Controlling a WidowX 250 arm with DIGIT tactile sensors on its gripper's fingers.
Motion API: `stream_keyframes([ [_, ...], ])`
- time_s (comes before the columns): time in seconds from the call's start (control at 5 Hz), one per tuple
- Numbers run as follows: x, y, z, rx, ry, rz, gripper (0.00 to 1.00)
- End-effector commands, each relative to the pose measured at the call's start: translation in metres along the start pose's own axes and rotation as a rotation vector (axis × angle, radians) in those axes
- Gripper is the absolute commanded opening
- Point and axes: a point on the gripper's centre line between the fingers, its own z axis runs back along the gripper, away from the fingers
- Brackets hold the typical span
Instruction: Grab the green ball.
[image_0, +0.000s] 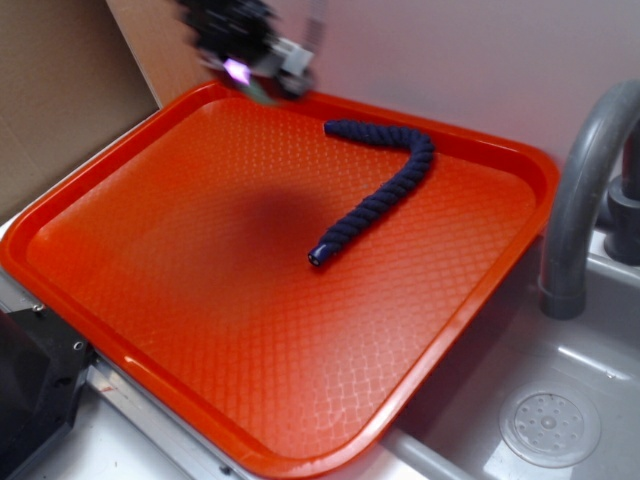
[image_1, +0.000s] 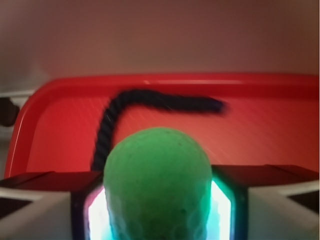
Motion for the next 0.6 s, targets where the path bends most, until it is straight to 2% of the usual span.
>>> stream_keyframes([
  [0.0,-0.050,0.022,0.097,0.118,0.163,0.084,0.00],
  [0.2,-0.066,0.019,0.105,0.035,0.219,0.064,0.00],
  [0.4,-0.067,0.016,0.097,0.043,0.219,0.048,0.00],
])
